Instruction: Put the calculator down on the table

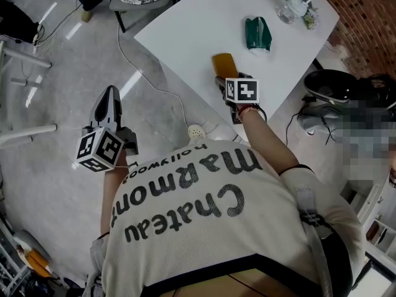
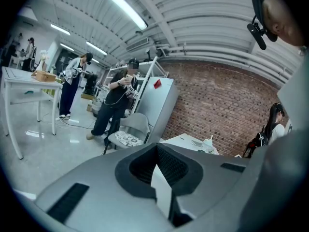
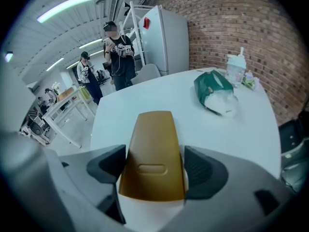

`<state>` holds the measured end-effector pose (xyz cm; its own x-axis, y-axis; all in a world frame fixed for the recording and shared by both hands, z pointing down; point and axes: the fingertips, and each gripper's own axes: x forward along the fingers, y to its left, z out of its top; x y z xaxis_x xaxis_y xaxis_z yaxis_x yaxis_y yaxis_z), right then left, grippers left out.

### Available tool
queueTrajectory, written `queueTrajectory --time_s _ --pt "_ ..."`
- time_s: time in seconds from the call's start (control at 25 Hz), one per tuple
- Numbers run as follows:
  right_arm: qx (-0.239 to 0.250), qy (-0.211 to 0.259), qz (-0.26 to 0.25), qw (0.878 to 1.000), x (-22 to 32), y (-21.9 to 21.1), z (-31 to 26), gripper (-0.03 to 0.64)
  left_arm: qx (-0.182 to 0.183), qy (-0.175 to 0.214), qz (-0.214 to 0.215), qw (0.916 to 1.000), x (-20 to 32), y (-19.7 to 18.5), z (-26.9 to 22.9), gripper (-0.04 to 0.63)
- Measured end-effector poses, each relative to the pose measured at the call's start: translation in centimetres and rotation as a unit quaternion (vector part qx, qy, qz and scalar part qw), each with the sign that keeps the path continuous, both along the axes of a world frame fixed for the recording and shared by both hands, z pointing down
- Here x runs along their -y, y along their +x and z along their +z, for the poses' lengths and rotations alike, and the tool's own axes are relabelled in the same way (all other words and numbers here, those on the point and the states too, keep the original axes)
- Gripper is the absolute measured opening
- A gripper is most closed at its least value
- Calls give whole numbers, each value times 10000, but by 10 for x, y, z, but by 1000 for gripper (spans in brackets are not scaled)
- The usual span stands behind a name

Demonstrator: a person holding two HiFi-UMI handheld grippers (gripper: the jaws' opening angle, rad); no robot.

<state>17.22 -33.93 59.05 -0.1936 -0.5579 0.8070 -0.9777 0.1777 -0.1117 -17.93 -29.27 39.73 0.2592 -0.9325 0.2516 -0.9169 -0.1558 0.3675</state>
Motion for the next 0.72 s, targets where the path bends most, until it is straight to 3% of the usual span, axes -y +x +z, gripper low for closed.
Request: queueTrajectory --time_s 0.72 --pt "43 41 5 10000 -3 -3 2 399 12 244 98 9997 3 2 -18 2"
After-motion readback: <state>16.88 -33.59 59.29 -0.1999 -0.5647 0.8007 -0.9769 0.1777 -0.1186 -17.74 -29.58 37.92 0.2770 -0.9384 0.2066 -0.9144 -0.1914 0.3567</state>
